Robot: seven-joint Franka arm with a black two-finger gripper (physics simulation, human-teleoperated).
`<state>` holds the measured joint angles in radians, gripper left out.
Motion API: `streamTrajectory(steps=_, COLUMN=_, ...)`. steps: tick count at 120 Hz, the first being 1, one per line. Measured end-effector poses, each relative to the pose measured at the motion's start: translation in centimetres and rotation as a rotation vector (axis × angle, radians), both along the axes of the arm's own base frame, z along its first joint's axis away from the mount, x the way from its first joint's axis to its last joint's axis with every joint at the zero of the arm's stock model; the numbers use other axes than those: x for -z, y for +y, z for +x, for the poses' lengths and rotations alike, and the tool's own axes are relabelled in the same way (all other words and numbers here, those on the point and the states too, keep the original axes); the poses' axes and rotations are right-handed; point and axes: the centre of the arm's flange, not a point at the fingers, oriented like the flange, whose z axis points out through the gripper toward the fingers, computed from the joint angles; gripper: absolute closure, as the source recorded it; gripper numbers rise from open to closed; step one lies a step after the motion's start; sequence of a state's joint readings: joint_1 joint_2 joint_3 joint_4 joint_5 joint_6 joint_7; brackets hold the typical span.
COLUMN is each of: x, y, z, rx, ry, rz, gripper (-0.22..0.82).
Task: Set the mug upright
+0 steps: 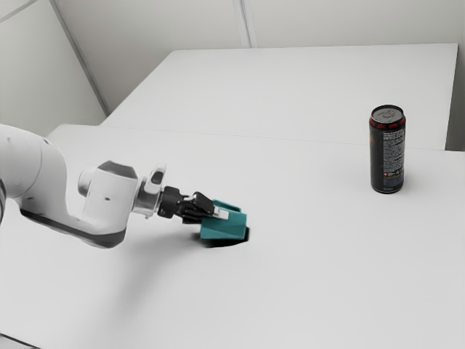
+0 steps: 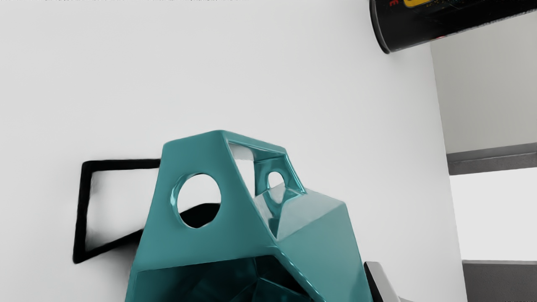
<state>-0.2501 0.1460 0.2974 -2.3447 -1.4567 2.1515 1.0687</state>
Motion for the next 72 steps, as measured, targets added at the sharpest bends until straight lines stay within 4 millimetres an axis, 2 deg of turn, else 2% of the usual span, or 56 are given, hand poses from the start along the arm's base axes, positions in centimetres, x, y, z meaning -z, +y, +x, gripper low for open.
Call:
streamTrajectory(steps=23, x=-2.3, y=-0.5, z=0.2, rx=0.014, ry=-0.049, rz=-0.005, gripper=0.75)
streamTrajectory(steps=36, x=-4.8, y=-0.4, z=0.4, rx=0.019, ry=-0.098, rz=-0.003, gripper=0.76)
streamTrajectory(steps=44, x=-7.0, y=-0.4, z=0.5, rx=0.04, ry=-0.141, rz=0.024, gripper=0.77)
streamTrajectory(steps=60, x=-10.5, y=-0.2, z=0.7, rx=0.143, ry=-0.2, rz=0.176, gripper=0.78)
streamTrajectory(steps=72, x=-12.5, y=-1.4, z=0.6, rx=0.28, ry=-0.222, rz=0.349, gripper=0.78)
